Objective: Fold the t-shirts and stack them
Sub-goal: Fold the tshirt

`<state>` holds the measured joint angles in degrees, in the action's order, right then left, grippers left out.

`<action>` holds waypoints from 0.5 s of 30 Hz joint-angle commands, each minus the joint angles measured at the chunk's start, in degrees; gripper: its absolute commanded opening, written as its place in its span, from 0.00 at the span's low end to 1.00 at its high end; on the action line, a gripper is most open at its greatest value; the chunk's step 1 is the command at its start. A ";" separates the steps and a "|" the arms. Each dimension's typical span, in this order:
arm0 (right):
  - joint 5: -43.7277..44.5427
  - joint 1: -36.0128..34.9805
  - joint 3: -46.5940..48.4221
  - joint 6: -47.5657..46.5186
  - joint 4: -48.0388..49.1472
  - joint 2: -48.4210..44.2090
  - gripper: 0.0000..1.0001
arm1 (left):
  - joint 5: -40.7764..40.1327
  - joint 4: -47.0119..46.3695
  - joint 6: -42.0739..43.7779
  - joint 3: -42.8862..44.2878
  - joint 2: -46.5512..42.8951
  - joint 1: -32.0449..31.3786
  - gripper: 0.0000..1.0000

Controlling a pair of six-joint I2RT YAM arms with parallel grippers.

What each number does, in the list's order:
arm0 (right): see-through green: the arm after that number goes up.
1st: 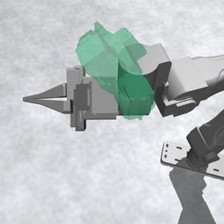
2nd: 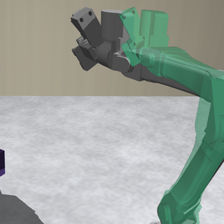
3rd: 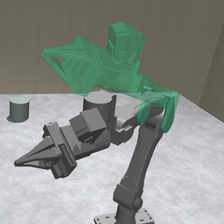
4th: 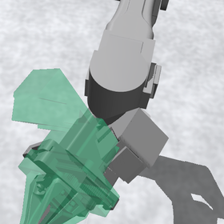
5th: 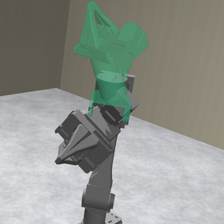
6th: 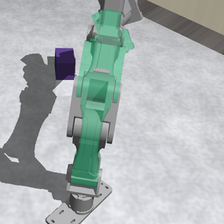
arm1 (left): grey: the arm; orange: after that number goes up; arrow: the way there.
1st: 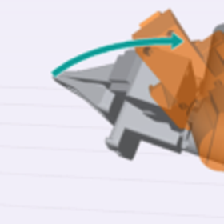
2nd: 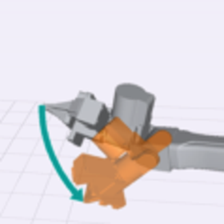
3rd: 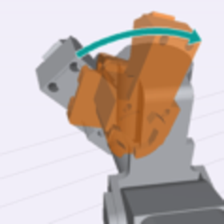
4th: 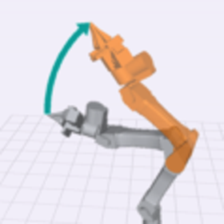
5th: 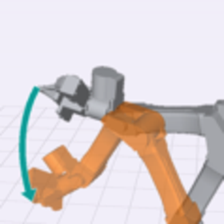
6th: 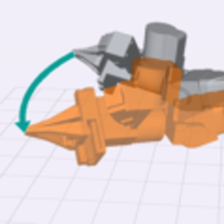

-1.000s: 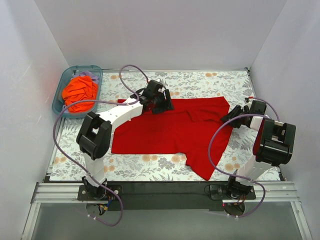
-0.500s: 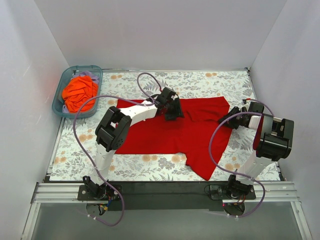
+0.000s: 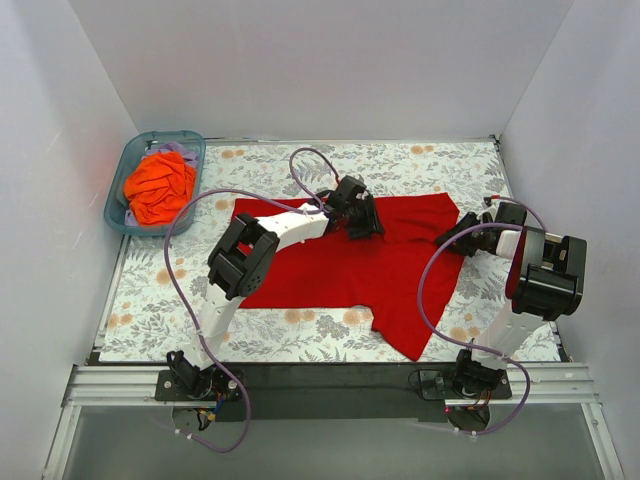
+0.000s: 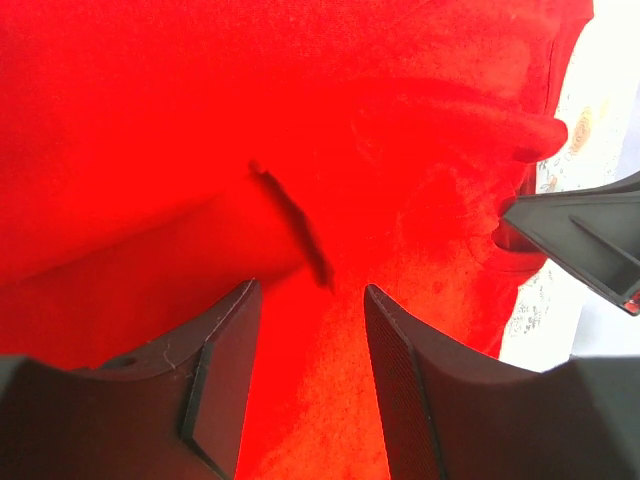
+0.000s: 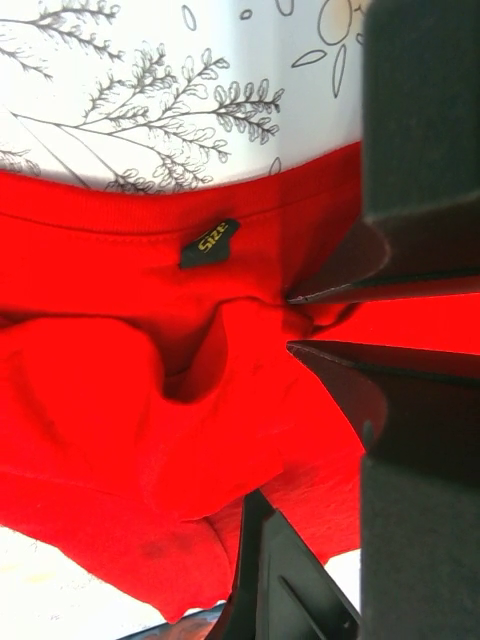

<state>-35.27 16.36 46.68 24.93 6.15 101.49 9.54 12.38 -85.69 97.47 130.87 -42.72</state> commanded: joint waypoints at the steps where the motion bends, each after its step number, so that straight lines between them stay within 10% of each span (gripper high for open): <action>1: -0.07 -0.36 2.02 0.03 0.97 -0.51 0.26 | 0.57 -0.87 -0.35 2.20 -0.18 -0.43 0.44; 15: 0.46 -0.36 2.81 0.74 0.61 -3.14 0.26 | 1.71 -1.22 -0.71 3.16 1.58 -1.14 0.43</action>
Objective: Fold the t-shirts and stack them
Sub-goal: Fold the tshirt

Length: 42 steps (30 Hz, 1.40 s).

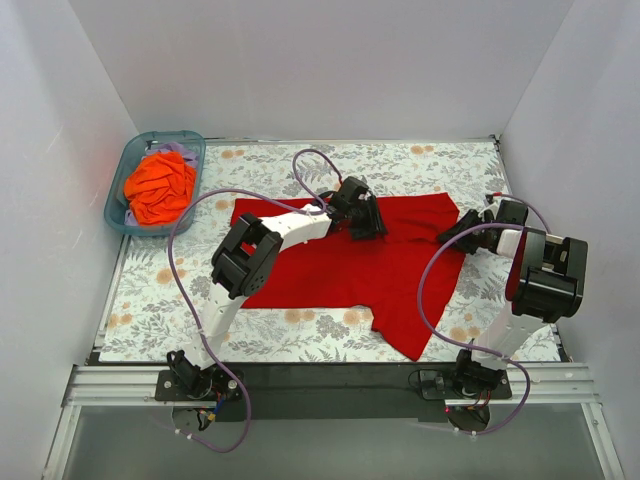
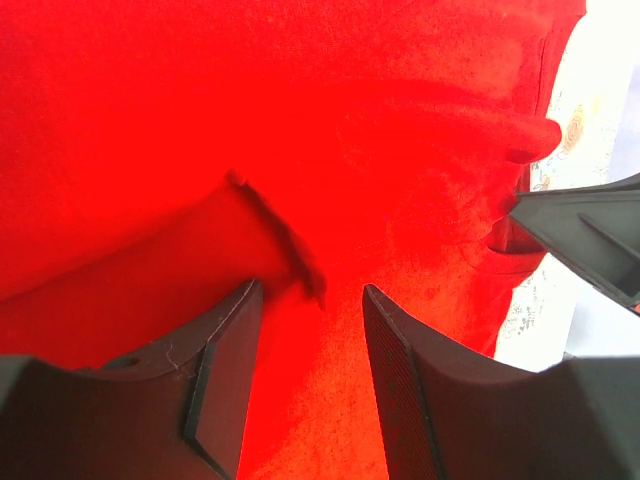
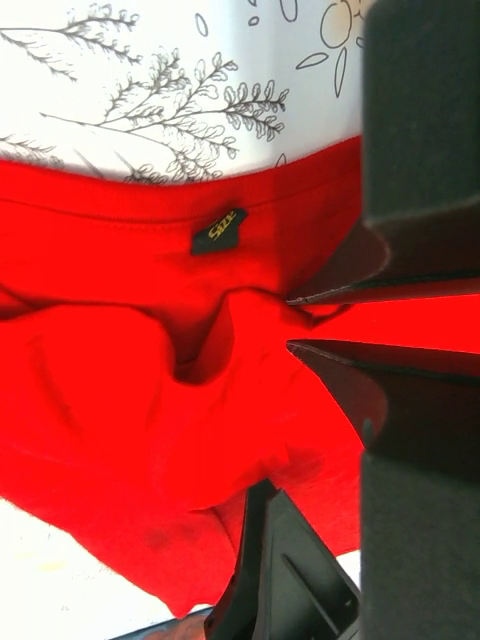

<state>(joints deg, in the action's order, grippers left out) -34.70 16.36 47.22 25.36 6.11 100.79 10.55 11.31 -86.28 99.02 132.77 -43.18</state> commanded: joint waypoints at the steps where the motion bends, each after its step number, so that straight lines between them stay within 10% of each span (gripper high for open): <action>1: -0.28 -0.36 2.26 0.39 0.57 -2.44 0.26 | 0.79 -0.06 -0.20 1.70 -0.32 -0.68 0.43; 25: 1.30 -0.54 2.08 -0.23 -0.75 1.33 0.22 | 2.55 -0.24 -0.64 3.11 2.14 -1.56 0.34; 42: 0.69 -0.54 2.70 -1.11 -2.77 -2.35 0.01 | 2.29 -0.06 -1.17 2.93 0.39 -1.56 0.02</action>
<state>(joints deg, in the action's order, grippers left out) -33.21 16.01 47.92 25.17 4.40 101.78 12.73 10.94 -87.42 100.57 134.80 -44.38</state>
